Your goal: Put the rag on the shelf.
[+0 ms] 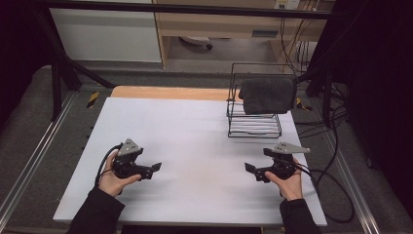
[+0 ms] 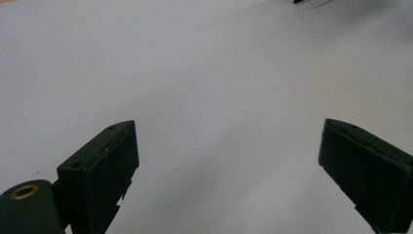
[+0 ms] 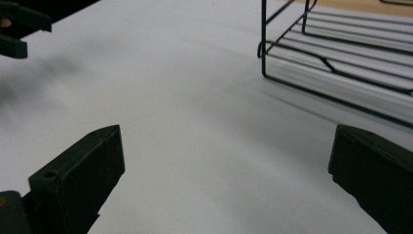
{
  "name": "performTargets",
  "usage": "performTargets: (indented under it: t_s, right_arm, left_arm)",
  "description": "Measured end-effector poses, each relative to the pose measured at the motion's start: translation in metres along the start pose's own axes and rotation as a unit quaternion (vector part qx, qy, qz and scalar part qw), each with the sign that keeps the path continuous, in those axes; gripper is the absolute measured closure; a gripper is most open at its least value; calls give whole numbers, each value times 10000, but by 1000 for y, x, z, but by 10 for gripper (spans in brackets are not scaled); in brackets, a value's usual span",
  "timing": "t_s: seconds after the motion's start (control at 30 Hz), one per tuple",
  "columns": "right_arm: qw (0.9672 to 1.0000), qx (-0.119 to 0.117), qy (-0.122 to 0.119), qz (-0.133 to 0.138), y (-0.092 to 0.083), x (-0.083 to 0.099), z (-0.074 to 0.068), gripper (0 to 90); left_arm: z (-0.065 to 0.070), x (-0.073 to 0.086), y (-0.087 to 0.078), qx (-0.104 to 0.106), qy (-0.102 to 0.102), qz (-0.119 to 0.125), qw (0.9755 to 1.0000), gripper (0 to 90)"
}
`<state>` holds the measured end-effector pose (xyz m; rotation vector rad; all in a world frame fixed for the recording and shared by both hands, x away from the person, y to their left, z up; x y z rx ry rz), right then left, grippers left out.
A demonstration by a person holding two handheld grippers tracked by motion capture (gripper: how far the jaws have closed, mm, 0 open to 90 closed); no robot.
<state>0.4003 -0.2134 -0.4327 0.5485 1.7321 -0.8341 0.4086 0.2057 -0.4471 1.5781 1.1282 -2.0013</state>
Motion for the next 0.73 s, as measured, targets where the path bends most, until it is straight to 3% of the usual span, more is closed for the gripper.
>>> performTargets:
  t_s: [0.17, 0.43, 0.73]
  right_arm:
    - [9999, -52, -27, -131, -6, 18, 4, 8]
    - [9996, -28, -1, -263, -19, 38, 12, 8]
    - [9990, -18, -39, -456, -18, 48, 14, 9]
  left_arm:
    - [-4, 12, -12, 5, 59, -12, 10000, 75]
    - [-11, 30, -26, -46, -68, -34, 10000, 75]
    - [-10, 38, -28, -23, -26, -123, 9999, 75]
Point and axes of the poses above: each handheld gripper's, and its own axes: y roughly forward along the jaws, x roughly out of its underside, z roughly to its right, the point moved 5 cm from there along y, roughly forward along the jaws, and after that the axes turned 15 degrees about z, right-handed, at the moved point
